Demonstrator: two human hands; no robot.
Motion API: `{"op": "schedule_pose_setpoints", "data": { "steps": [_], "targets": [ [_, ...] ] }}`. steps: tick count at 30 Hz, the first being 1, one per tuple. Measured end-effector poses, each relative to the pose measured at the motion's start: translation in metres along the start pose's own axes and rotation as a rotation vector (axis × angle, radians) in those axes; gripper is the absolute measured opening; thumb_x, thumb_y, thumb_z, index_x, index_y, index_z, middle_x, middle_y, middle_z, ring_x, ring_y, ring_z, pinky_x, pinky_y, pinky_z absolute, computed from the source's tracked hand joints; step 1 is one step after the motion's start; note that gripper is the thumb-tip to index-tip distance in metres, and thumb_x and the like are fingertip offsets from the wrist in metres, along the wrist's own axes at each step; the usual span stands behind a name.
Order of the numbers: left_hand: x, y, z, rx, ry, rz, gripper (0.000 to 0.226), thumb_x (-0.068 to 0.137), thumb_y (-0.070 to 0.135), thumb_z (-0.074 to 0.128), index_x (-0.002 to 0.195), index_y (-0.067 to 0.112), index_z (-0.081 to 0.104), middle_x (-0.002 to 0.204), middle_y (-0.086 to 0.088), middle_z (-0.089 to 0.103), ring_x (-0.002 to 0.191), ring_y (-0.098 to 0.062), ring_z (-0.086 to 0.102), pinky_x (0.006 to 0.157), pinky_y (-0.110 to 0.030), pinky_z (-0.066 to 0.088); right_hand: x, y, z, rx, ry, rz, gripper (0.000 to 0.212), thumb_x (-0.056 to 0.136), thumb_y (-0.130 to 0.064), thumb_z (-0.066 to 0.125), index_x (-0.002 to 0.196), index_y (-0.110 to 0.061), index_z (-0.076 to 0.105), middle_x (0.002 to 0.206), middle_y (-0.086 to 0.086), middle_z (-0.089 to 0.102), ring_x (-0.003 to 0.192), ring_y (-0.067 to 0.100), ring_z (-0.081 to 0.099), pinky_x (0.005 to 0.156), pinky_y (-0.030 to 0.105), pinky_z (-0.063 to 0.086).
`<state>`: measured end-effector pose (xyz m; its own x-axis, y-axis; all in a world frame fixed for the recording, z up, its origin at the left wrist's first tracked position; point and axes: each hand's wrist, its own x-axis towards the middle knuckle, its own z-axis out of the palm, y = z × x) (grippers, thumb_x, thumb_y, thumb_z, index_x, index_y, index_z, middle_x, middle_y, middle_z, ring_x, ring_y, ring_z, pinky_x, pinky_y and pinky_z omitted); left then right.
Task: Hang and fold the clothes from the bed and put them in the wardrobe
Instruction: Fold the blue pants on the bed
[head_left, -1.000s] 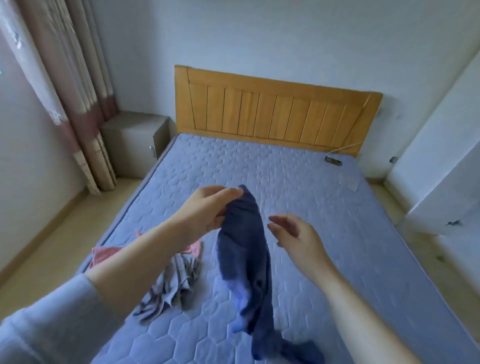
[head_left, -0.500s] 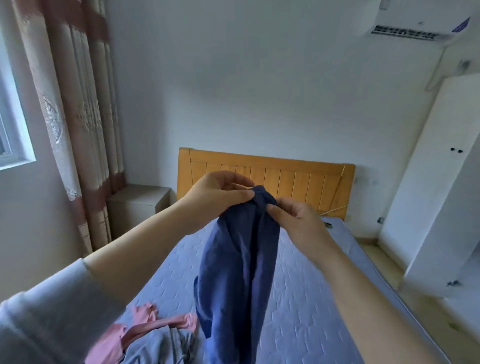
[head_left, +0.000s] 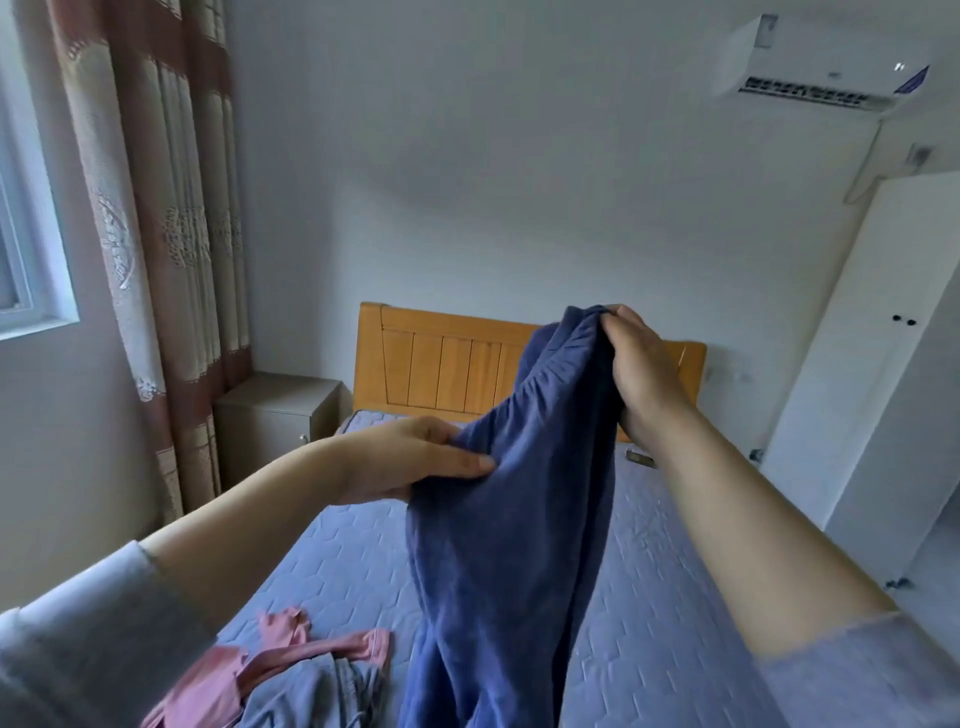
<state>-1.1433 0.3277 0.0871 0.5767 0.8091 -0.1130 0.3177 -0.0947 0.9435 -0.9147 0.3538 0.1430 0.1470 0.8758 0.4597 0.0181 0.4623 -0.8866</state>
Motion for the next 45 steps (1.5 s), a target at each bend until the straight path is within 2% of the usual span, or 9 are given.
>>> {"op": "schedule_pose_setpoints", "data": {
  "steps": [6,11,14,19,23,32,37,41,45],
  "targets": [
    [0.003,-0.022,-0.002,0.517,0.107,-0.123,0.048,0.071,0.065,0.066,0.105,0.031,0.068,0.108,0.009,0.071,0.104,-0.014,0.064,0.101,-0.038,0.047,0.002,-0.011,-0.010,0.171,0.001,0.265,0.020,0.091,-0.022,0.051,0.080,-0.014,0.066,0.076,0.003,0.068,0.074,0.017,0.064,0.068,0.028,0.051],
    [0.009,-0.026,-0.013,0.816,0.379,-0.153,0.078,0.062,0.082,0.062,0.107,0.022,0.044,0.107,0.002,0.055,0.095,-0.019,0.055,0.083,-0.033,0.046,-0.006,-0.002,-0.011,0.006,-0.061,0.243,0.032,0.092,-0.024,0.049,0.063,-0.022,0.062,0.065,-0.002,0.061,0.073,0.016,0.056,0.073,0.034,0.041],
    [0.008,-0.017,-0.032,0.869,0.542,0.017,0.077,0.064,0.071,0.071,0.107,0.017,0.036,0.095,0.002,0.054,0.086,-0.019,0.055,0.072,-0.032,0.046,-0.009,-0.003,-0.019,-0.152,-0.189,0.173,0.020,0.080,-0.038,0.066,0.072,-0.021,0.061,0.074,0.000,0.062,0.075,0.017,0.058,0.074,0.035,0.043],
    [0.008,0.003,-0.046,0.976,0.663,0.251,0.044,0.079,0.038,0.070,0.093,0.019,0.032,0.070,0.013,0.043,0.063,-0.011,0.043,0.051,-0.023,0.027,-0.007,0.000,-0.024,-0.832,-0.105,-0.123,0.023,0.076,-0.019,0.072,0.089,-0.028,0.054,0.084,-0.015,0.056,0.073,0.000,0.052,0.055,0.018,0.036],
    [0.010,0.013,-0.054,1.138,0.729,0.251,0.023,0.082,0.018,0.057,0.092,0.012,0.038,0.078,-0.001,0.050,0.077,-0.035,0.053,0.060,-0.034,0.036,-0.004,0.001,-0.023,-0.867,-0.022,-0.167,0.015,0.082,-0.018,0.063,0.094,-0.025,0.058,0.082,-0.017,0.056,0.070,-0.001,0.051,0.051,0.018,0.033],
    [-0.001,0.024,-0.056,1.278,0.871,0.145,0.020,0.087,0.025,0.059,0.095,0.009,0.049,0.091,-0.012,0.064,0.082,-0.036,0.058,0.061,-0.033,0.037,-0.005,-0.007,-0.032,-1.230,-0.095,-0.040,0.007,0.080,-0.017,0.065,0.085,-0.013,0.069,0.080,0.001,0.070,0.074,0.021,0.065,0.058,0.027,0.047],
    [-0.003,0.029,-0.049,1.365,1.016,0.180,0.005,0.088,0.018,0.051,0.086,0.013,0.051,0.082,-0.005,0.062,0.077,-0.034,0.058,0.060,-0.032,0.030,-0.004,-0.005,-0.029,-0.804,-0.151,0.197,0.020,0.094,-0.009,0.052,0.080,-0.003,0.066,0.062,0.011,0.070,0.042,0.011,0.061,0.041,0.019,0.045],
    [-0.004,0.027,-0.050,0.965,1.003,0.207,0.021,0.080,0.024,0.061,0.089,0.008,0.051,0.076,0.000,0.056,0.069,-0.028,0.053,0.059,-0.035,0.042,-0.009,-0.005,-0.018,-0.369,-0.150,0.185,0.015,0.089,-0.001,0.064,0.079,-0.011,0.068,0.081,0.010,0.070,0.059,0.012,0.068,0.049,0.017,0.052],
    [-0.003,0.028,-0.060,0.700,0.919,0.080,0.033,0.076,0.039,0.067,0.090,0.010,0.061,0.081,0.000,0.064,0.078,-0.024,0.059,0.067,-0.035,0.051,-0.012,-0.013,-0.011,-0.317,-0.196,0.178,0.023,0.085,0.004,0.062,0.082,-0.017,0.070,0.084,0.004,0.070,0.065,0.009,0.065,0.047,0.014,0.049]
  ]
}}
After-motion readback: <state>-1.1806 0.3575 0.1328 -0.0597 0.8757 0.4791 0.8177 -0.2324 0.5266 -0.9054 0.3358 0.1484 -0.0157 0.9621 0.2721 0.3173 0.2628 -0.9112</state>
